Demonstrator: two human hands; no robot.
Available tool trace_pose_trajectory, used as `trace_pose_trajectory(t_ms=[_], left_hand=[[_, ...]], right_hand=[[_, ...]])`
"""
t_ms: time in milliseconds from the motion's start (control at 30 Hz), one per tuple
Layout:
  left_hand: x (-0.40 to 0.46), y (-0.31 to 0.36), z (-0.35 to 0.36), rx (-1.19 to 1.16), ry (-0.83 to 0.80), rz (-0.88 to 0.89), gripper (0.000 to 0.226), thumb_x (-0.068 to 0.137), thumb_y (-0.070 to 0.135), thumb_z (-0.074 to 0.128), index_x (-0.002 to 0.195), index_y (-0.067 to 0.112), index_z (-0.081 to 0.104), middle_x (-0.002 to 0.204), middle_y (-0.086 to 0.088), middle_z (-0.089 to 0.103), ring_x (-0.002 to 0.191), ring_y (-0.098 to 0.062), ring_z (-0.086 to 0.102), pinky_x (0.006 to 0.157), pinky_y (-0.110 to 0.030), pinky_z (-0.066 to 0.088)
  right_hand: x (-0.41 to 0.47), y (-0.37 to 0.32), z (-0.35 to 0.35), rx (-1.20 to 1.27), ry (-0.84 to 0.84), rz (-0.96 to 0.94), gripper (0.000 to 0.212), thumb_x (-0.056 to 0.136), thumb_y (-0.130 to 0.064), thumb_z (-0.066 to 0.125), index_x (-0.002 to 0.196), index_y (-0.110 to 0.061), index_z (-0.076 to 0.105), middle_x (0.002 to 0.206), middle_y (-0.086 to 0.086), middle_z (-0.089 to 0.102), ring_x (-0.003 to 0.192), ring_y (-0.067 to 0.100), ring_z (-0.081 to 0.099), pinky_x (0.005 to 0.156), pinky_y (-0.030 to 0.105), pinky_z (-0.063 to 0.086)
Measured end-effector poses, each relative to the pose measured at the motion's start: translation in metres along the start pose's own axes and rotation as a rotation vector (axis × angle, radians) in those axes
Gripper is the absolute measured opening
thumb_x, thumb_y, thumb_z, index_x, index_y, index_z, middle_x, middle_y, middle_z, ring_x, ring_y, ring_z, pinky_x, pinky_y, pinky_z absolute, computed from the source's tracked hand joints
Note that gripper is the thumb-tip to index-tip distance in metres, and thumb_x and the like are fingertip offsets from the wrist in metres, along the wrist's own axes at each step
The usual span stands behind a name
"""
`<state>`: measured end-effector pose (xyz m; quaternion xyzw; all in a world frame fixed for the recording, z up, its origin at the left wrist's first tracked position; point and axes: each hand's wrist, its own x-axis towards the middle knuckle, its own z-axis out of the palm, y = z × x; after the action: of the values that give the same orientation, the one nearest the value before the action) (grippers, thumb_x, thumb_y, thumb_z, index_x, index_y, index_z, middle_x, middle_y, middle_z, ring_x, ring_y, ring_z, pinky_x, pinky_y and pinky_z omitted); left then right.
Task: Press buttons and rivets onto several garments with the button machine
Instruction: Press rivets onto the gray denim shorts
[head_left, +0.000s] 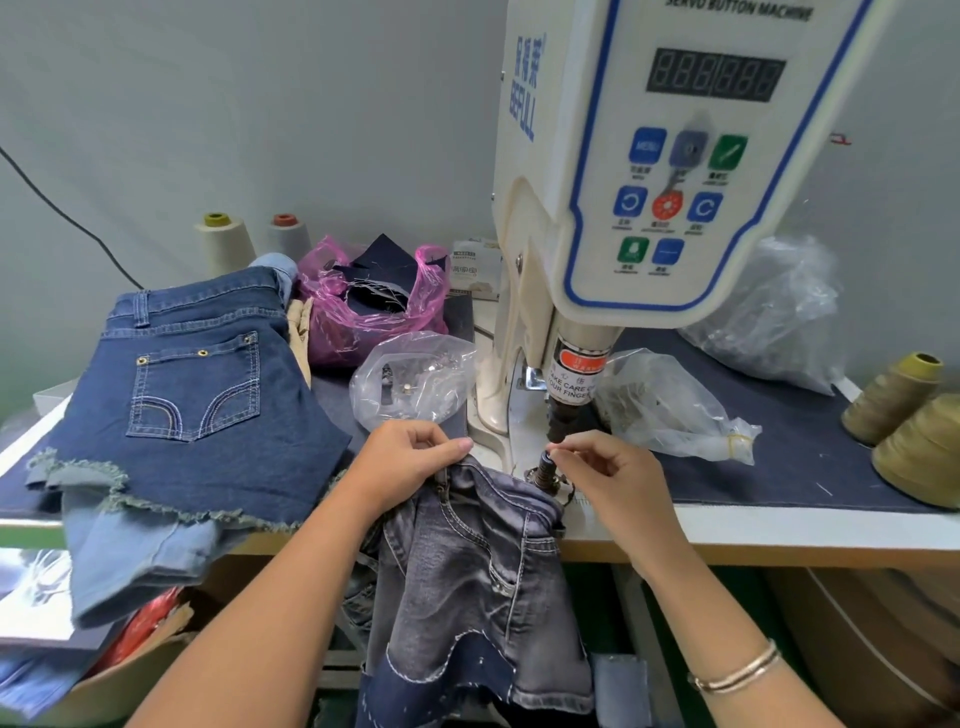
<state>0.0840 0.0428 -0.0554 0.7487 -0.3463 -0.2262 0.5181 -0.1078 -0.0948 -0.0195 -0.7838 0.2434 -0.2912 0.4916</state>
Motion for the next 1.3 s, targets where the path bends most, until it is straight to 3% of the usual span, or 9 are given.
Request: trace_pose_trajectory(t_ms=[267,467,533,633,733,867,1000,1067,1300], left_hand=[[-0.001,-0.001,0.0,-0.027,-0.007,0.006,0.053,0.061,0.068,0.069,0.068,0.016,0.071,0.071,-0.018,0.069,0.06,-0.017,0.057,0.067,-0.031,0.046],[-0.004,0.006,-0.001,-0.075,-0.058,0.042,0.036,0.074,0.05,0.073,0.065,0.016,0.068,0.061,-0.007,0.065,0.059,-0.015,0.056,0.067,-0.03,0.044],[-0.01,0.017,0.0,-0.093,-0.14,0.103,0.033,0.076,0.051,0.074,0.068,0.02,0.066,0.057,-0.005,0.06,0.054,-0.013,0.051,0.062,-0.024,0.042],[-0.02,0.045,0.005,-0.098,-0.28,0.206,0.034,0.08,0.058,0.061,0.079,0.024,0.059,0.065,-0.002,0.053,0.061,-0.015,0.046,0.061,-0.026,0.037],[-0.025,0.072,0.012,-0.064,-0.327,0.262,0.034,0.082,0.066,0.045,0.078,0.034,0.056,0.07,0.018,0.054,0.067,0.0,0.048,0.066,-0.013,0.038],[-0.023,0.084,0.026,-0.092,-0.372,0.136,0.031,0.09,0.057,0.041,0.081,0.029,0.052,0.061,0.024,0.055,0.058,0.006,0.05,0.068,-0.028,0.042],[-0.025,0.087,0.019,-0.113,-0.486,0.169,0.035,0.075,0.059,0.055,0.089,0.028,0.052,0.073,0.026,0.054,0.072,0.006,0.05,0.067,-0.009,0.039],[-0.026,0.082,0.011,-0.127,-0.562,0.142,0.041,0.071,0.053,0.063,0.099,0.024,0.055,0.08,0.022,0.061,0.078,0.004,0.056,0.071,-0.007,0.04],[-0.037,0.044,-0.004,0.114,-0.692,-0.041,0.053,0.077,0.043,0.072,0.104,0.0,0.057,0.091,-0.009,0.058,0.085,-0.019,0.052,0.085,-0.036,0.04]], right_hand=[[-0.002,0.003,0.001,-0.133,0.046,-0.139,0.03,0.083,-0.013,0.071,0.077,-0.042,0.066,0.068,-0.01,0.063,0.065,0.011,0.057,0.058,0.011,0.043],[-0.019,-0.009,-0.001,-0.056,0.15,-0.225,0.028,0.087,-0.012,0.066,0.087,-0.04,0.064,0.082,-0.01,0.068,0.074,0.012,0.061,0.065,0.018,0.048],[-0.03,-0.015,0.0,-0.076,0.04,-0.256,0.023,0.085,-0.022,0.066,0.097,-0.041,0.061,0.093,-0.017,0.065,0.087,0.003,0.062,0.074,0.009,0.046],[-0.04,-0.026,0.004,-0.059,-0.324,-0.12,0.047,0.077,-0.048,0.065,0.119,-0.051,0.045,0.12,-0.033,0.053,0.116,-0.014,0.047,0.089,0.001,0.036],[-0.036,-0.034,0.006,-0.138,-0.479,0.039,0.064,0.065,-0.068,0.062,0.12,-0.062,0.03,0.125,-0.037,0.042,0.117,-0.022,0.037,0.089,0.006,0.034],[-0.025,-0.045,0.003,-0.254,-0.521,0.19,0.048,0.066,-0.065,0.063,0.101,-0.03,0.064,0.102,-0.01,0.07,0.094,0.005,0.063,0.087,0.023,0.046],[-0.018,-0.037,-0.019,0.162,-0.523,0.382,0.011,0.084,-0.022,0.068,0.093,-0.019,0.073,0.094,0.003,0.074,0.088,0.016,0.071,0.078,0.027,0.051],[-0.015,-0.028,-0.033,0.488,-0.496,0.487,0.018,0.077,-0.012,0.069,0.094,-0.013,0.075,0.1,0.014,0.072,0.091,0.026,0.07,0.08,0.032,0.053],[-0.004,0.0,-0.058,0.914,-0.361,0.666,0.045,0.073,-0.013,0.062,0.116,0.002,0.063,0.113,0.023,0.064,0.098,0.035,0.064,0.096,0.046,0.046]])
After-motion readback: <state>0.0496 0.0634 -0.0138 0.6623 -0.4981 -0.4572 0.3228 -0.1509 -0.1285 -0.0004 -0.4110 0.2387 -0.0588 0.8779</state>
